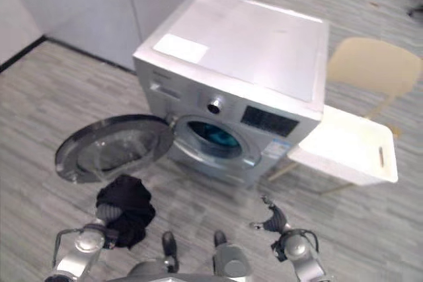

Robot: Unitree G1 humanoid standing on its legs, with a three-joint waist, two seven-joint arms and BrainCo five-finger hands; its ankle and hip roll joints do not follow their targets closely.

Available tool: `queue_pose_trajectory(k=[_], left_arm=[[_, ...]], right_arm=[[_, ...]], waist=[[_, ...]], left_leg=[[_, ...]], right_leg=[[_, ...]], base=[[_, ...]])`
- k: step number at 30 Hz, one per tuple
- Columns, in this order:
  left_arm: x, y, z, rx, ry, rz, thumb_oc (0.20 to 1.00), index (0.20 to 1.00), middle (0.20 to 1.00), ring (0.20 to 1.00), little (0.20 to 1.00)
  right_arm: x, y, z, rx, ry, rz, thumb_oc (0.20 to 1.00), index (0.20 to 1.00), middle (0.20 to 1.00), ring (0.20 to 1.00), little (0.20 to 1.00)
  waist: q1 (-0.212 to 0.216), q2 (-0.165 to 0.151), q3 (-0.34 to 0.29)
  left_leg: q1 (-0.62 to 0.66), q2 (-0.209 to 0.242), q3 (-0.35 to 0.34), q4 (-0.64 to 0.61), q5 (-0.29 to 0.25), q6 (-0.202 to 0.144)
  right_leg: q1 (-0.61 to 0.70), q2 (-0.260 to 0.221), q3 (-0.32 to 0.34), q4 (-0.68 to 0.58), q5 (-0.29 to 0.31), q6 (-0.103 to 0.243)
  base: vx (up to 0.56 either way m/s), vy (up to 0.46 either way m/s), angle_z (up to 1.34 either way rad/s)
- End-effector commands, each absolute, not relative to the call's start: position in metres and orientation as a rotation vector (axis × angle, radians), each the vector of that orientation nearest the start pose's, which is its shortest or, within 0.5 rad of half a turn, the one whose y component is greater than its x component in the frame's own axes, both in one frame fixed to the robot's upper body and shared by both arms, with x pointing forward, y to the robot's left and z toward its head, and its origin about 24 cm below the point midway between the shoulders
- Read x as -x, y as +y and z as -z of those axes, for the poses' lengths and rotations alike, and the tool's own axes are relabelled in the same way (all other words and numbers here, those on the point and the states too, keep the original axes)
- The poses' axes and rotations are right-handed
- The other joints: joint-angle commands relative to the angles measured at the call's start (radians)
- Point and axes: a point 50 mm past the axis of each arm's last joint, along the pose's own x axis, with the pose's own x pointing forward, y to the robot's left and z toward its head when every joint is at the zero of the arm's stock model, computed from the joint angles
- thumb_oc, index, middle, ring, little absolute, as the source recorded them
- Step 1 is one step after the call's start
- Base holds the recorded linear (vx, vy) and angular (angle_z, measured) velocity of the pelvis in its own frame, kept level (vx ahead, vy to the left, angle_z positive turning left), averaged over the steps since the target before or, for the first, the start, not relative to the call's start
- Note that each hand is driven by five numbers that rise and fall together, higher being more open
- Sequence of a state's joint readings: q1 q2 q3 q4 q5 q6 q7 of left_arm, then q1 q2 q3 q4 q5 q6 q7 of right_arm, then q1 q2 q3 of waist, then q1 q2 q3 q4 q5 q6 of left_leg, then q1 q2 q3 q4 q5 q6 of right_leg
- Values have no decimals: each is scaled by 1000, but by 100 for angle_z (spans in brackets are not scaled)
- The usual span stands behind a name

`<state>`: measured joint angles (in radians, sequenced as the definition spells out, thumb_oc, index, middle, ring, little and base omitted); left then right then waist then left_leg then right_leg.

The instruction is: Grab the laundry basket,head to the washer,open it,put in the laundry and shut it.

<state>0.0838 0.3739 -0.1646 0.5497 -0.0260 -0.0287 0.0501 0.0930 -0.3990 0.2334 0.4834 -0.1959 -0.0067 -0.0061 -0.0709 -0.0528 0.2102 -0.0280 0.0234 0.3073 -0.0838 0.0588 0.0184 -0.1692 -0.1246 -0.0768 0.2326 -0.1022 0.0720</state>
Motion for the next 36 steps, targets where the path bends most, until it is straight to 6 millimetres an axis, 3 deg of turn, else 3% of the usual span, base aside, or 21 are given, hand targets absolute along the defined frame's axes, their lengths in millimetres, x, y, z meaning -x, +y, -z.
queue_pose_trajectory(k=[1,3,6,9,11,12,13,14,17,19,21,22,23,25,26,29,31,32,34,35,36], left_arm=[[-188,245,67,-389,526,-73,200,200,200,200,200],[-184,249,70,-380,543,-107,200,200,200,200,200],[-181,246,73,-380,552,-98,200,200,200,200,200],[-183,239,73,-373,542,-66,200,200,200,200,200],[-186,234,72,-350,530,-62,200,200,200,200,200],[-186,231,72,-341,528,-60,200,200,200,200,200],[-187,231,72,-341,528,-60,200,200,200,200,200],[-188,229,73,-331,525,-59,200,200,200,200,200],[-190,228,70,-343,513,-54,200,200,200,200,200],[-203,228,58,-341,448,-61,200,200,200,200,200],[-208,227,53,-336,421,-66,200,200,200,200,200],[-225,222,39,-335,345,-70,200,200,200,200,200],[-225,222,39,-335,344,-70,200,200,200,200,200],[-244,219,19,-347,247,-85,200,200,200,200,200],[-250,217,12,-352,205,-99,200,200,200,200,200],[-278,206,-19,-366,61,-112,200,200,200,200,200],[-309,194,-62,-391,-109,-135,200,200,200,200,200],[-310,194,-62,-392,-110,-136,200,200,200,200,200],[-331,192,-99,-437,-234,-178,200,200,200,200,200],[-348,194,-135,-463,-343,-243,200,200,200,200,200],[-349,194,-136,-463,-346,-243,200,200,200,200,200]], right_arm=[[-213,-221,55,652,460,-169,1000,1000,1000,1000,1000],[-210,-221,56,643,464,-155,1000,1000,1000,1000,1000],[-203,-225,61,624,495,-132,1000,1000,1000,1000,1000],[-199,-236,62,619,514,-82,1000,1000,1000,1000,1000],[-204,-246,57,642,508,-53,1000,1000,1000,1000,1000],[-205,-247,56,642,507,-44,1000,1000,1000,1000,1000],[-205,-247,56,642,507,-44,1000,1000,1000,1000,1000],[-207,-249,55,633,505,-32,1000,1000,1000,1000,1000],[-205,-254,55,624,512,-9,1000,1000,1000,1000,1000],[-206,-257,54,614,510,19,1000,1000,1000,1000,1000],[-208,-257,53,611,499,25,1000,1000,1000,1000,1000],[-220,-253,44,608,449,31,1000,1000,1000,1000,1000],[-220,-253,44,608,449,31,1000,1000,1000,1000,1000],[-232,-249,33,590,389,46,1000,1000,1000,1000,1000],[-234,-247,30,584,367,51,1000,1000,1000,1000,1000],[-248,-239,11,565,270,66,1000,1000,1000,1000,1000],[-264,-230,-11,547,152,76,1000,1000,1000,1000,1000],[-264,-230,-12,547,151,76,1000,1000,1000,1000,1000],[-275,-223,-30,525,61,83,1000,1000,1000,1000,1000],[-280,-215,-43,509,-12,67,1000,1000,1000,1000,1000],[-281,-215,-43,508,-14,69,1000,1000,1000,1000,1000]], waist=[[40,-7,-24],[32,7,-27],[14,8,-32],[9,23,-35],[20,32,-26],[23,24,-21],[22,23,-22],[32,20,-17],[37,6,-11],[41,10,39],[37,14,53],[29,16,100],[29,16,97],[22,11,118],[21,12,120],[4,1,145],[-27,0,163],[-27,1,160],[-48,3,170],[-71,8,177],[-69,9,172]], left_leg=[[42,53,-42,79,-113,-46],[94,59,-10,61,-146,-54],[103,49,-6,86,-169,-52],[86,60,-3,200,-210,-70],[54,89,-28,319,-183,-97],[32,81,-34,338,-148,-97],[30,81,-35,338,-147,-98],[-10,73,-86,344,-139,-102],[-56,82,-108,283,-143,-97],[-119,100,-144,243,-87,-105],[-123,102,-142,237,-84,-105],[-192,102,-146,270,-91,-95],[-196,102,-146,273,-92,-95],[-306,95,-142,360,-117,-75],[-340,95,-141,411,-161,-72],[-485,106,-130,561,-218,-49],[-640,126,-124,707,-261,-39],[-648,127,-124,714,-264,-39],[-752,146,-118,812,-295,-35],[-837,160,-115,894,-319,-30],[-851,162,-116,905,-324,-29]], right_leg=[[8,-5,-229,-67,71,50],[-12,-20,-320,-127,72,70],[5,-1,-261,-152,85,65],[41,-6,-281,-182,88,54],[73,11,-276,-201,75,41],[71,4,-281,-207,87,26],[71,4,-281,-207,87,26],[88,8,-264,-214,76,20],[107,12,-230,-211,56,22],[82,29,-186,-150,25,14],[51,29,-178,-120,20,11],[-70,24,-150,-18,14,2],[-75,24,-150,-15,13,2],[-209,15,-124,83,0,-9],[-244,12,-114,127,-34,-5],[-386,-7,-92,241,-63,-15],[-546,-23,-63,363,-85,-21],[-554,-23,-62,369,-88,-21],[-662,-31,-39,454,-106,-27],[-754,-31,-17,527,-122,-32],[-768,-30,-16,536,-126,-32]], base=[[162,-44,-108],[241,-109,-169],[167,-109,-33],[160,-138,34],[88,-110,-17],[1,-63,-28],[32,-38,-54],[131,-14,-43],[170,-3,-30],[23,25,-45],[-164,71,-33],[-244,97,-49],[-322,119,-41],[-152,86,-17],[-58,74,-17],[-121,49,-18],[-185,56,-14],[-147,56,-9],[-110,51,-8],[-76,50,-16],[-74,65,-25]])
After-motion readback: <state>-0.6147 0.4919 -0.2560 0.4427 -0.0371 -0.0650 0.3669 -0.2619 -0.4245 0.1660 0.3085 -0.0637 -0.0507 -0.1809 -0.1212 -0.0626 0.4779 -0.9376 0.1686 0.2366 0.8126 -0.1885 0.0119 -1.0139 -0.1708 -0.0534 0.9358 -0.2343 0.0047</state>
